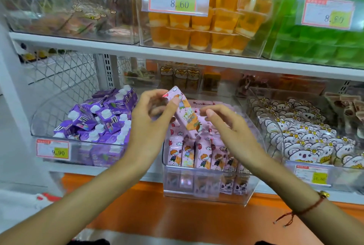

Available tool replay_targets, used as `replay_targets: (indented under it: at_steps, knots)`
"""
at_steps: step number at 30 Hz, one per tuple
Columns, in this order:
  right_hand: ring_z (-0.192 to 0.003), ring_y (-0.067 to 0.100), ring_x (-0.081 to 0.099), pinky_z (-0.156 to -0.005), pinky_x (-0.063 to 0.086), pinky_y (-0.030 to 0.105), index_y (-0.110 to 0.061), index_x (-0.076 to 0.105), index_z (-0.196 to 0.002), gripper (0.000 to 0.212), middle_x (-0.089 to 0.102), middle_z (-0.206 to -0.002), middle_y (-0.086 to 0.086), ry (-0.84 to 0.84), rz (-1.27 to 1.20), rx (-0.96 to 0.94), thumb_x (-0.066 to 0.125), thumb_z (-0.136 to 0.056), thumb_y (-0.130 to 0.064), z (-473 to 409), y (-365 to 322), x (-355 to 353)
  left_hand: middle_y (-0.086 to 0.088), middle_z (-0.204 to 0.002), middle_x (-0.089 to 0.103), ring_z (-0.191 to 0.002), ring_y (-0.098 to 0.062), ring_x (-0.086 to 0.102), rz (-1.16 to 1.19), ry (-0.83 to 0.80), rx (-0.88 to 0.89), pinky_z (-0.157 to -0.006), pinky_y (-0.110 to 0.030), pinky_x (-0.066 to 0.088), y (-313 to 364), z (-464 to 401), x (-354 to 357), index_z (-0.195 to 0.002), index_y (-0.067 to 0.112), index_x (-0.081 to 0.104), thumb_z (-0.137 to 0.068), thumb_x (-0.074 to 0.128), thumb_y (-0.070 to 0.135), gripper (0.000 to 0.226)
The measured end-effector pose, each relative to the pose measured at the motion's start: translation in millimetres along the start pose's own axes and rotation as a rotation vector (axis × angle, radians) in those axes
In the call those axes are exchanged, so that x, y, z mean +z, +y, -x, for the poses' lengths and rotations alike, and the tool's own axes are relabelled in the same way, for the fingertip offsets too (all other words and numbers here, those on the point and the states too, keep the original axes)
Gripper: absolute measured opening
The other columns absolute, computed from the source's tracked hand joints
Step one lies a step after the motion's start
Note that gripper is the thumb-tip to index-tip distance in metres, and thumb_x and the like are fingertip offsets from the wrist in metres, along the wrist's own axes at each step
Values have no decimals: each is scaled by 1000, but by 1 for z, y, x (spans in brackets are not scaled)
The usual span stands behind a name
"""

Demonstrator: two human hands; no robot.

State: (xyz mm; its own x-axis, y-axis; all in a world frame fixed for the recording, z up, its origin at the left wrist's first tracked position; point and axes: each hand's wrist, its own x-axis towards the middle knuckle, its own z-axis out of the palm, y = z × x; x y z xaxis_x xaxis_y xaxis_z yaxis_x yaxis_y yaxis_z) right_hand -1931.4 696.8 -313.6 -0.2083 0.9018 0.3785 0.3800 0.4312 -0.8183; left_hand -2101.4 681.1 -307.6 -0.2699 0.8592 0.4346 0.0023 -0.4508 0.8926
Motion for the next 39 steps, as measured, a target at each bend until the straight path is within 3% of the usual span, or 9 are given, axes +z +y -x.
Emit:
replay_targets:
  at_steps: [4,10,15,20,24,28,32,36,39]
  knots:
    - [-89,-12,61,-70,44,3,-36,63,-105,19,68,-97,-28,-93,-229,59,46,-98,-33,0,-10,8,13,-96,64,-82,15,61,13,-75,-9,-73,-10,51,2,6,4,-101,19,60,-87,64,20,14]
    - [-84,-14,63,-65,41,-3,-37,60,-110,18,68,-97,-28,-137,-267,104,47,-97,-33,2,-12,13,5,-107,68,-99,-2,65,-1,-114,-73,-92,-32,54,-1,7,0,-109,20,64,-84,67,23,25]
    - [-83,-3,68,-65,46,5,-29,64,-111,21,73,-93,-17,-114,-412,189,47,-98,-32,4,-10,13,13,-117,63,-105,-1,63,-14,-145,-56,-91,-28,54,-5,9,-1,-122,23,55,-87,65,22,36]
    - [-70,-3,66,-71,52,18,-20,63,-109,20,72,-85,-11,-58,-634,338,49,-99,-30,3,-6,16,21,-106,61,-100,9,57,-170,-256,72,-75,-9,49,-7,17,5,-106,32,57,-85,70,14,31]
    - [-80,11,70,-67,55,20,-12,61,-116,24,72,-97,8,-30,-689,349,51,-98,-25,3,-7,21,17,-109,59,-102,4,56,-328,-262,150,-82,-18,50,-9,19,7,-110,31,55,-78,77,16,42]
    - [-91,8,70,-80,54,23,-16,61,-114,22,71,-106,-1,-10,-678,304,56,-95,-26,0,-11,11,26,-104,63,-100,8,59,-206,-258,116,-79,-14,51,-6,14,5,-108,33,56,-83,73,17,34]
    - [-91,5,67,-74,52,16,-18,63,-111,20,72,-99,-5,-53,-671,275,47,-99,-19,0,-16,4,30,-110,60,-106,15,55,-185,-372,84,-81,-3,43,-10,17,7,-109,35,55,-93,59,14,26]
    - [-82,7,70,-67,54,17,-11,62,-115,26,74,-96,1,113,-598,245,63,-90,-15,5,-17,9,30,-118,52,-114,8,51,-375,-353,159,-97,-18,44,-16,17,6,-121,33,55,-89,65,22,35]
    - [-82,10,71,-63,53,18,-11,63,-111,28,74,-100,5,167,-573,248,70,-84,-18,5,-16,11,24,-110,55,-100,3,57,-397,-306,172,-82,-24,52,-15,18,7,-119,34,56,-80,76,30,44]
